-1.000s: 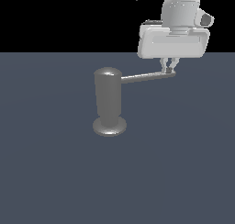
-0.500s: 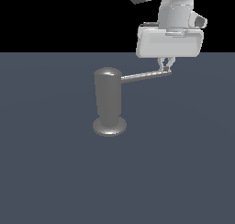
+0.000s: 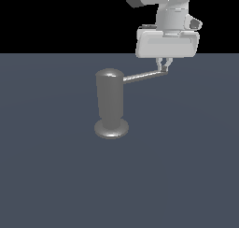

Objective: Turn on the faucet by rotating a designated handle.

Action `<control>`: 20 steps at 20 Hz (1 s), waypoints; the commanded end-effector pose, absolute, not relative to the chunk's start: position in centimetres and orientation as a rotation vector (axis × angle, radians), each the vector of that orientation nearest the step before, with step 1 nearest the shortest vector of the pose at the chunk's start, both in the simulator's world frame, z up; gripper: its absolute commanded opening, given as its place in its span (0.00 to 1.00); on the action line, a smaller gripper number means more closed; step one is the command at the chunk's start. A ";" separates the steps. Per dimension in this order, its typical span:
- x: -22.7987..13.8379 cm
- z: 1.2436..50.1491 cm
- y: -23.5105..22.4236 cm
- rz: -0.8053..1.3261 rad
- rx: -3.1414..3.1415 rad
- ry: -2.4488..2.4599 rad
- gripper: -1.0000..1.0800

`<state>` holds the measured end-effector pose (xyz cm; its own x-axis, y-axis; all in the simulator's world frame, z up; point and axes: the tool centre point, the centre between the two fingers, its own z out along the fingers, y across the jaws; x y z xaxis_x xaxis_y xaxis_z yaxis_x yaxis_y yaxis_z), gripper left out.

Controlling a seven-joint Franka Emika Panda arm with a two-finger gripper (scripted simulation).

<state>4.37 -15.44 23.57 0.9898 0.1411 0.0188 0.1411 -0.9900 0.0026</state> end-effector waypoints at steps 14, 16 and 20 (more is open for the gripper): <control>9.0 22.7 -13.9 0.015 3.135 0.224 0.00; 9.5 22.6 -13.8 0.014 3.135 0.221 0.00; 10.5 22.5 -13.6 0.011 3.135 0.217 0.00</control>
<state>10.04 -13.86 23.58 0.9904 0.1375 0.0160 0.1375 -0.9905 0.0016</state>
